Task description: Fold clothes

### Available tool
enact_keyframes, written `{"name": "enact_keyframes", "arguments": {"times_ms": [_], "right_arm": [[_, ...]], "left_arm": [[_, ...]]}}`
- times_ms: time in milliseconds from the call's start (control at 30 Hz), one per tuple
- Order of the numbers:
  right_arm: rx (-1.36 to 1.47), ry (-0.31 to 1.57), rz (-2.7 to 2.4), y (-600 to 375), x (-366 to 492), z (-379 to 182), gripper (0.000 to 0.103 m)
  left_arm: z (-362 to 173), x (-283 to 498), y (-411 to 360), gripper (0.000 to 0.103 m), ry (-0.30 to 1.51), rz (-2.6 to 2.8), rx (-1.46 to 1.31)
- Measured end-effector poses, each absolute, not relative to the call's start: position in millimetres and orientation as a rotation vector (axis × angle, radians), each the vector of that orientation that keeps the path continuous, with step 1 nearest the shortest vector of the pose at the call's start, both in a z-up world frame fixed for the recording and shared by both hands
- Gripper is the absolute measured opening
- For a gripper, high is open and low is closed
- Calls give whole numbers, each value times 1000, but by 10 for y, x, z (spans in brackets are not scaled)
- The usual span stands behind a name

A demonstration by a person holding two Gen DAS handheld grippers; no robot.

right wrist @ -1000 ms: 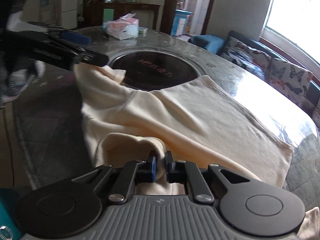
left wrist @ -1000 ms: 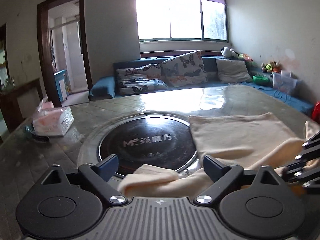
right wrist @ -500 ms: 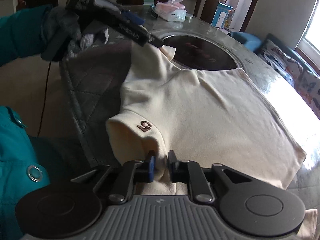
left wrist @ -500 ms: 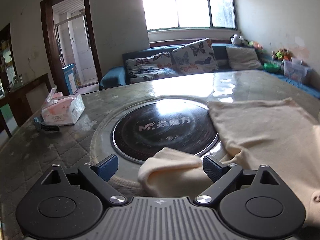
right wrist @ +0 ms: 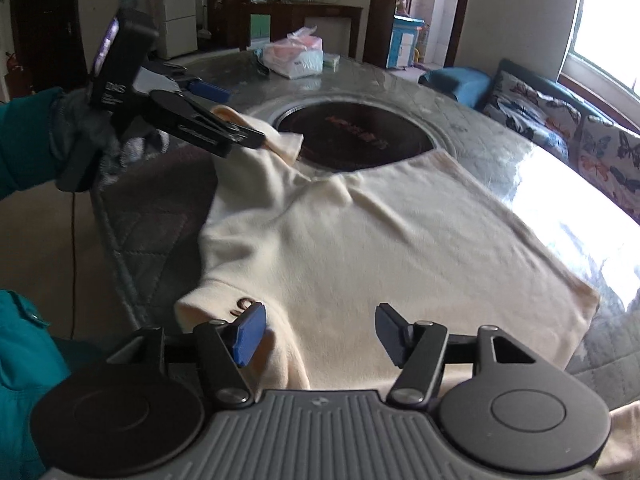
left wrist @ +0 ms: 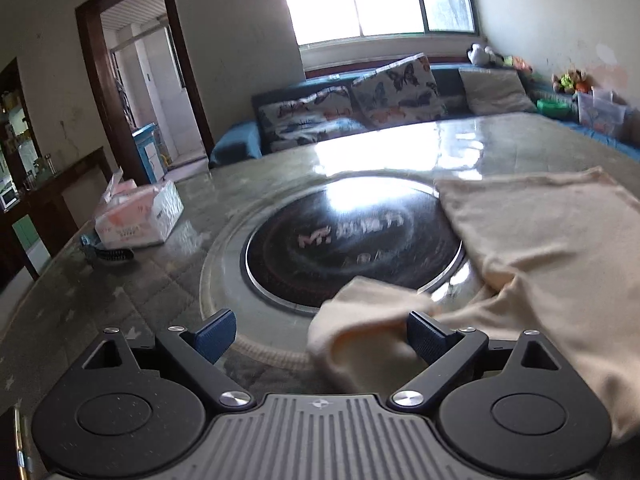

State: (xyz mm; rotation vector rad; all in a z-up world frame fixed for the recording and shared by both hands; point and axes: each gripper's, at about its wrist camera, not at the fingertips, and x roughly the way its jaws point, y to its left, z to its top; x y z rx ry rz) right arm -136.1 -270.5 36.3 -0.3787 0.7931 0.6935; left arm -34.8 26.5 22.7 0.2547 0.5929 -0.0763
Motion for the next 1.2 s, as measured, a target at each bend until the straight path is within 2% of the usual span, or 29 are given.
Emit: {"name": "enact_keyframes", "arguments": {"times_ms": [167,367,467,733,867,1200], "right_arm": [[-370,821,684,-2712,-1321,225,70],[-344,846,661,-2757,-1286,95,81],[-334,846,658,-2782,-1293,84,82],[-341,847,642,-2773,-1254,72,89],[-340,849,628,-2765,-1234,64,95],[-330,853,614,-2765,-1236,56,97]], "left_arm": [[159,-303,422,96,621,-9,234],[147,-207,743,97,635,200,67],[95,-165,969,97,672,289,-31],[67,-245,1217,99,676,406,-88],[127,-284,1128,103,659,343,-90],[33,24,836,103,661,292,41]]}}
